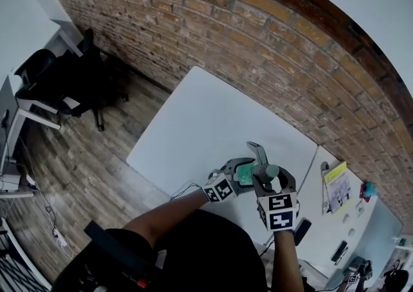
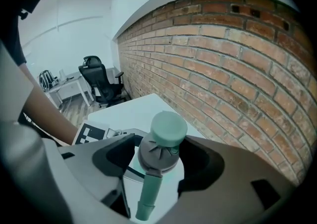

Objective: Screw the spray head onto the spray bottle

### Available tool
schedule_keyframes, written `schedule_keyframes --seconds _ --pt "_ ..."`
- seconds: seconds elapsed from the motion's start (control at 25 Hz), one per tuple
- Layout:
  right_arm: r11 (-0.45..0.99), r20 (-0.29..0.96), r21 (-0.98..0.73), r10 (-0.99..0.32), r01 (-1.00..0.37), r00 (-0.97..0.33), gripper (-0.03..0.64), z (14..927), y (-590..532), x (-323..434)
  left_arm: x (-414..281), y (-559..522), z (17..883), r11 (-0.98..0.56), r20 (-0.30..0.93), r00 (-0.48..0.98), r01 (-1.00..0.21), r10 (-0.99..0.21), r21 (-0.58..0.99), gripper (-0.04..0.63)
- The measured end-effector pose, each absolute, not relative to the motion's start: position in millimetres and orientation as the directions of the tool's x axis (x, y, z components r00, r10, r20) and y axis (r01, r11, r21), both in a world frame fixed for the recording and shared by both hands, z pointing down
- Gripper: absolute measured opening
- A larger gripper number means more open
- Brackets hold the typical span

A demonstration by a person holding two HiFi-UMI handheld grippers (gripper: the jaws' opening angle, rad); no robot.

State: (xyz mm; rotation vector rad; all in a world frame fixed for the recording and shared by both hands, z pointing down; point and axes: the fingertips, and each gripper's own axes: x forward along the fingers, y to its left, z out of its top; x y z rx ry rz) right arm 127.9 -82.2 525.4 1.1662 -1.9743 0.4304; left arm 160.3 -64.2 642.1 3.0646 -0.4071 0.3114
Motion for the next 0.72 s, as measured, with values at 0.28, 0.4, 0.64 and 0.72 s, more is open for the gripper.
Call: schedule_keyframes --seconds 0.28,0.4,0.64,0.72 --pt "0.675 0.791 0.161 -0.525 -0.72 -0.315 0.259 528.5 -78.0 130.8 159.9 -64.5 641.1 -0.965 0.199 0.946 -0.261 -0.254 0.006 0.396" --pt "0.723 0.794 0.141 -0.49 -0.676 -0.359 0.255 527.9 -75.9 131.5 159.9 -63.8 641.1 -0.965 0.198 0.946 -0.261 -0.256 0.004 0.396" --pt "0.835 0.805 0.15 -0.414 -0.529 -0.425 0.252 528.3 -74.0 130.8 159.5 -63.7 642.0 -0.965 0.204 0.945 -0.263 -0.256 0.007 0.396" --pt "0.87 0.811 0.151 -0.38 -0.47 -0.444 0.252 528.2 -72.9 130.7 159.8 -63.6 642.8 -0.965 0.208 0.944 -0.263 -0.255 0.01 0.396"
